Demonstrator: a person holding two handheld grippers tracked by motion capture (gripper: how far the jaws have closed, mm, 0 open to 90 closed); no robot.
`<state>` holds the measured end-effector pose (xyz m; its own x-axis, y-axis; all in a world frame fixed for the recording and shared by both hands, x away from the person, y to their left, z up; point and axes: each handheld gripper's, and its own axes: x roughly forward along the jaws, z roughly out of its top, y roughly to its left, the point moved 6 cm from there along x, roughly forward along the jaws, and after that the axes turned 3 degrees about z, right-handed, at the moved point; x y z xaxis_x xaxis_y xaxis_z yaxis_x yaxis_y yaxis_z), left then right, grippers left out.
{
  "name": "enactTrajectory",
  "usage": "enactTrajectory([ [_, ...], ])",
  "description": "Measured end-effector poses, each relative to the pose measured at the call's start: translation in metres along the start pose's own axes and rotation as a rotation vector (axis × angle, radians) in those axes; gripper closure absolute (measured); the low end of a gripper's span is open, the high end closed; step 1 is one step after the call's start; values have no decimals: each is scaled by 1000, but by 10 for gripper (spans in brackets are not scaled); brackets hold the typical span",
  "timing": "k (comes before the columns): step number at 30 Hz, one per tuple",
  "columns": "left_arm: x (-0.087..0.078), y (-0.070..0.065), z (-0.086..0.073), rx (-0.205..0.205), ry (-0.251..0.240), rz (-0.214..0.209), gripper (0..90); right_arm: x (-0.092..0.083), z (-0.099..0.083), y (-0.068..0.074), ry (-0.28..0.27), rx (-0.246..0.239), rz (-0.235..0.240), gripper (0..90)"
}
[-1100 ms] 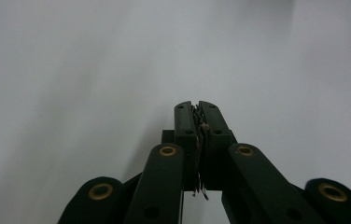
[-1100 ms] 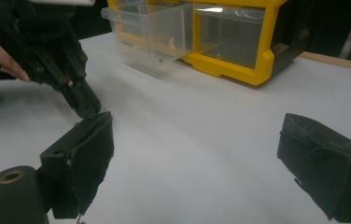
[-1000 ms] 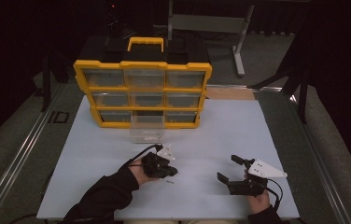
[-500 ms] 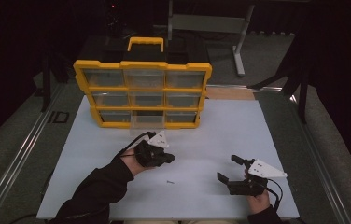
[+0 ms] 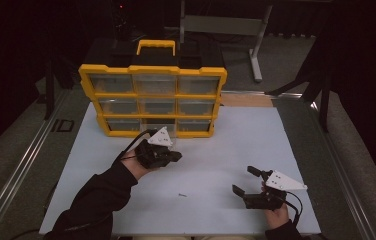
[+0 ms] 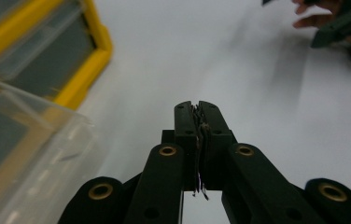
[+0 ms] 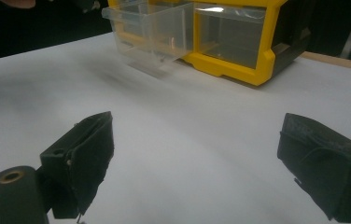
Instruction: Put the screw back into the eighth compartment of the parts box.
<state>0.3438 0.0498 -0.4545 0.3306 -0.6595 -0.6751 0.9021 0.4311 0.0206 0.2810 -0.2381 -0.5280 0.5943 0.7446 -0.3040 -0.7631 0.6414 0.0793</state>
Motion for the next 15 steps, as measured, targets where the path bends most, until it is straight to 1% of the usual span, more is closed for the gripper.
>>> enactTrajectory([
  [3,-4,5,1,-10,-5,23,885,0,0,0,1,2,1,108],
  [6,-9,11,3,-20,-13,55,885,0,0,0,2,3,0,108],
  [7,-11,13,4,-32,-21,63,885,0,0,0,1,3,0,108],
  [8,-12,16,4,-36,-26,72,886,0,0,0,1,5,0,108],
  [9,-12,16,4,-36,-26,72,886,0,0,0,1,5,0,108],
  [10,-16,22,5,-49,-34,97,886,0,0,0,2,4,0,108],
  [11,-17,24,5,-60,-43,101,885,0,0,0,2,2,0,108],
  [13,-19,30,4,-81,-44,135,886,0,0,0,1,3,-1,108],
  [15,-21,36,2,-107,-51,150,885,-1,0,0,-1,4,-2,108],
])
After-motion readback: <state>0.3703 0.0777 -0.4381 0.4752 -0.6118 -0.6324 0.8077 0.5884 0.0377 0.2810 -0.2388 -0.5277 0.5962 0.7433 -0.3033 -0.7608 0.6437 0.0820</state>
